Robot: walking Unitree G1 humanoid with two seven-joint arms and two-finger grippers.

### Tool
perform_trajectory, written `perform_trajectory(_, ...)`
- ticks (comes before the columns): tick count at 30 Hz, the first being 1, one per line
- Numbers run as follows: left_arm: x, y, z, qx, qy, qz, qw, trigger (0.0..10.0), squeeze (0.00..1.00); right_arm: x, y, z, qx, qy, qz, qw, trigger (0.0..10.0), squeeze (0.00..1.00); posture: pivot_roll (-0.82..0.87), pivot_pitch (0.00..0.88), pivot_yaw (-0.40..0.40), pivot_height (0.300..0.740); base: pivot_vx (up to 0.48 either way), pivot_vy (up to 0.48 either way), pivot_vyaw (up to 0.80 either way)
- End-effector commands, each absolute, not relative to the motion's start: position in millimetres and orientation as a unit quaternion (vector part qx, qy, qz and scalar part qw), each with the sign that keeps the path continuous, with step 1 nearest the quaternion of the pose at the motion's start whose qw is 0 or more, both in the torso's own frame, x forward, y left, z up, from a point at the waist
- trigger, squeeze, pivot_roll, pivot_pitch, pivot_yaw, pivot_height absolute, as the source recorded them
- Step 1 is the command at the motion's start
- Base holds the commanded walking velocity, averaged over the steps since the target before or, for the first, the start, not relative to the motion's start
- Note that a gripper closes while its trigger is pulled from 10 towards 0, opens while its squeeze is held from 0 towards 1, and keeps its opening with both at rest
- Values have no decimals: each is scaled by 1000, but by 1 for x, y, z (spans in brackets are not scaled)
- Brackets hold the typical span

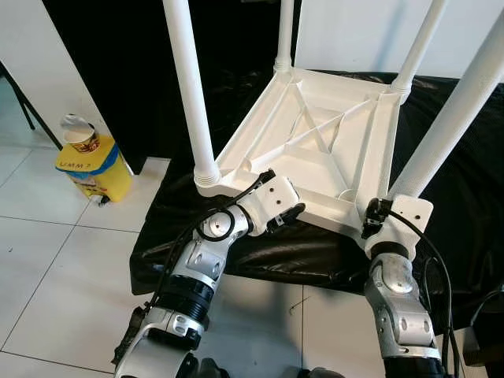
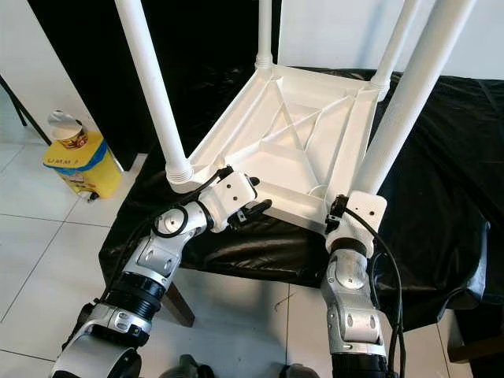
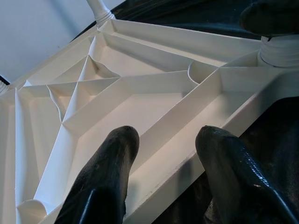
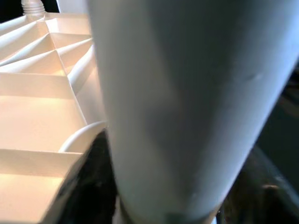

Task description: Building children table

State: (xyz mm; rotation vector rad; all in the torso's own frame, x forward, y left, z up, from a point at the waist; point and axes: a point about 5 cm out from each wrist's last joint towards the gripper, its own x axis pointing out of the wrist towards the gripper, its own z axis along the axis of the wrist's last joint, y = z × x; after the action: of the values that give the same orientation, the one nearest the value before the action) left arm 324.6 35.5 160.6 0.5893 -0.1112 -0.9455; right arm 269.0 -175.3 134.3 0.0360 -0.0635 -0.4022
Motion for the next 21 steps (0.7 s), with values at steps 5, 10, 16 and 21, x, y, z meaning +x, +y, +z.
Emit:
perform_trajectory(5, 332, 40, 170, 275, -91, -336, 896, 10000, 0, 266, -178, 140, 35, -66, -169, 983, 10000, 1000, -71, 7, -8, 740, 0, 0, 0)
perform_trajectory(10, 331, 40, 169, 275, -90, -339, 895, 10000, 0, 262, -188, 144, 23, -79, -124, 989, 10000, 937, -79, 13, -6, 740, 0, 0, 0)
perform_trajectory(16, 330, 40, 168, 275, -89, -343, 894, 10000, 0, 263, -198, 149, 15, -87, -23, 996, 10000, 0, -86, 20, 0, 740, 0, 0, 0)
perform_trajectory(21, 330, 39, 168, 275, -89, -345, 893, 10000, 0, 265, -208, 154, 1, -92, 50, 995, 10000, 0, -84, 24, 2, 740, 0, 0, 0)
